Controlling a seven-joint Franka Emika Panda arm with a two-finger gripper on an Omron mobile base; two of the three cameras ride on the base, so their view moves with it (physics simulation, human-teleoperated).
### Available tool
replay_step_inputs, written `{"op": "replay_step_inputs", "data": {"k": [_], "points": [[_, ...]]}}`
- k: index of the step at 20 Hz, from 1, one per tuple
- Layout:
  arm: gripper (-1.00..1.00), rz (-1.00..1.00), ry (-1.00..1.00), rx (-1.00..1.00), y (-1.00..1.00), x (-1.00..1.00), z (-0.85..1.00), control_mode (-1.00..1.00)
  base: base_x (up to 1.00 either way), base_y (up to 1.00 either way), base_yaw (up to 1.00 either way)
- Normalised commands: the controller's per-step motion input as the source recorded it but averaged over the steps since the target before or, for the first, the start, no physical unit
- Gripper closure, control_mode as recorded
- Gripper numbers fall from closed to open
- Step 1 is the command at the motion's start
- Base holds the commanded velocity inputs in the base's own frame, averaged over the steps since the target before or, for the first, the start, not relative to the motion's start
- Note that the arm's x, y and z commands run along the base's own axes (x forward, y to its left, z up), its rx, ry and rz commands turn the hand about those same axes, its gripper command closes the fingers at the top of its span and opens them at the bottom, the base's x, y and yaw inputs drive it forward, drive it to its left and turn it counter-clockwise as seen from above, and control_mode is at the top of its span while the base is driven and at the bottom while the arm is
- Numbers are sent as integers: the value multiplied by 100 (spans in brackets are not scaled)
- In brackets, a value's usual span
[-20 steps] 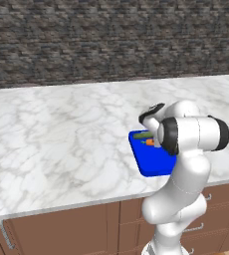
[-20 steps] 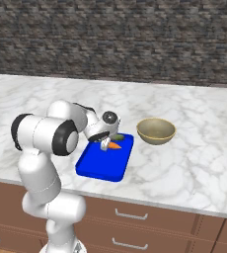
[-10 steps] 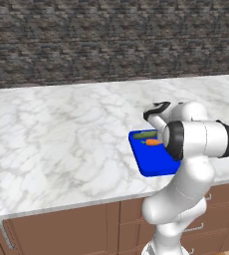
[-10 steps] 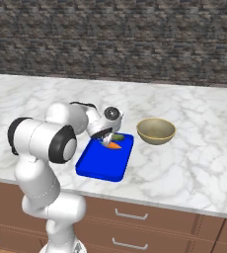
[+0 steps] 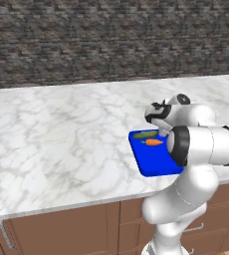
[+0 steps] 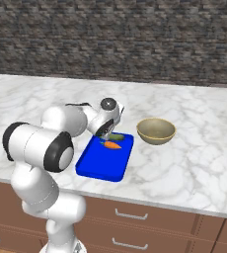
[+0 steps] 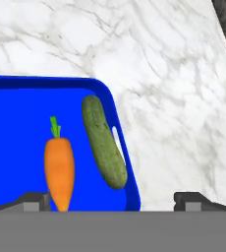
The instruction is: Place the two vegetables and bowl onto the tray for setting up a vegetable dip station.
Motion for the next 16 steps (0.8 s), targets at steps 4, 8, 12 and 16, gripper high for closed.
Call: {"op": "replay_step_inputs", "data": {"k": [4,8,12,16], "points": [[-100,-14,13,-1,-4,0,49,-100,0,0,0],[-100,-15,14,-1,-9,0,41,-100,0,0,0],[-100,-17,14,0,-18,0,26,-100,0,0,0],[-100,-17,12,0,-28,-3,17,-100,0,0,0]]}}
